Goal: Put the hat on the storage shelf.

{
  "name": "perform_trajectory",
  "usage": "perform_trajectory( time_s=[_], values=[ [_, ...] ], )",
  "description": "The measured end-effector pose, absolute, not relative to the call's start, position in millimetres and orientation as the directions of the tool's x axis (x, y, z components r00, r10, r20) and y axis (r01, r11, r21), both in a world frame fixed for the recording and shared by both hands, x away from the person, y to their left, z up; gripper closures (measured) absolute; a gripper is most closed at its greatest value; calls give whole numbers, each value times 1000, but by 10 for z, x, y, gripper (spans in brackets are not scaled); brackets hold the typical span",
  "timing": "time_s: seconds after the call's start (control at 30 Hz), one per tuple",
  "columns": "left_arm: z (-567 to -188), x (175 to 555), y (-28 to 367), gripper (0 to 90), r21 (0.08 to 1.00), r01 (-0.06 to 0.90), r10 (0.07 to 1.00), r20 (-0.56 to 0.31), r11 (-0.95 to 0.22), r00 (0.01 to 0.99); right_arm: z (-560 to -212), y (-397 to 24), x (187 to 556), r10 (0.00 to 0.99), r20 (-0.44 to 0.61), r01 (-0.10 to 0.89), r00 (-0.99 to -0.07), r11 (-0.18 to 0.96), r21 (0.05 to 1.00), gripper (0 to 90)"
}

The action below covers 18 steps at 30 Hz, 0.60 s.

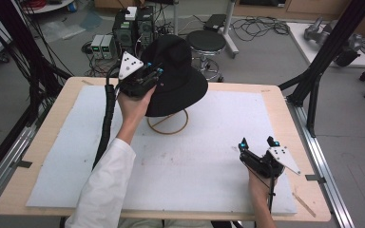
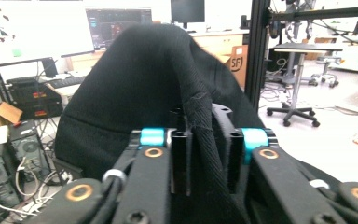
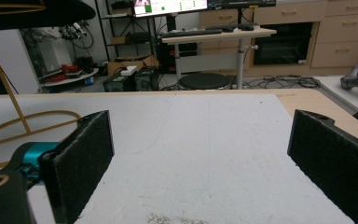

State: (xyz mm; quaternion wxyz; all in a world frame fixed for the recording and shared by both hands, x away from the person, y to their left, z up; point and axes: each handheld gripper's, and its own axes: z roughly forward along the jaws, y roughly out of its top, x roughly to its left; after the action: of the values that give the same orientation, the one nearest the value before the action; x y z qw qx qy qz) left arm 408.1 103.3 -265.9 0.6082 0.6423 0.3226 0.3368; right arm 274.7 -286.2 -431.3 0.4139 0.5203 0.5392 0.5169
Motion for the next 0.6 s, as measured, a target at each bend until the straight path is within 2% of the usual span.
perform_trajectory(
  time_s=[0.1, 0.13, 0.17, 0.2, 0.23, 0.27, 0.43, 0.6],
  values=[
    [-2649, 4069, 1040, 733, 999, -1, 818, 34, -40, 574, -4313, -2864, 2748, 989, 92, 132, -116, -76, 988, 60],
    [-2647, 4063, 1041, 622, 999, -1, 820, 28, -34, 571, -4313, -2863, 2748, 989, 93, 133, -117, -77, 988, 60],
    [-2646, 4059, 1037, 622, 999, -2, 832, 29, -34, 554, -4313, -2863, 2748, 989, 93, 133, -117, -77, 988, 60],
    [-2647, 4059, 1035, 528, 999, 0, 841, 30, -35, 540, -4313, -2862, 2747, 989, 93, 133, -118, -77, 988, 60],
    [-2649, 4064, 1040, 528, 999, 2, 844, 30, -37, 536, -4313, -2862, 2747, 989, 93, 133, -118, -77, 988, 60],
    [-2652, 4068, 1047, 485, 999, 5, 844, 27, -35, 535, -4311, -2861, 2745, 989, 92, 132, -118, -76, 988, 60],
    [-2657, 4050, 1082, 433, 1000, -10, 849, 21, -18, 528, -4311, -2863, 2747, 989, 94, 133, -117, -78, 988, 60],
    [-2648, 4031, 1105, 424, 999, -19, 846, 34, -28, 532, -4313, -2865, 2752, 989, 90, 132, -117, -74, 988, 60]
  ],
)
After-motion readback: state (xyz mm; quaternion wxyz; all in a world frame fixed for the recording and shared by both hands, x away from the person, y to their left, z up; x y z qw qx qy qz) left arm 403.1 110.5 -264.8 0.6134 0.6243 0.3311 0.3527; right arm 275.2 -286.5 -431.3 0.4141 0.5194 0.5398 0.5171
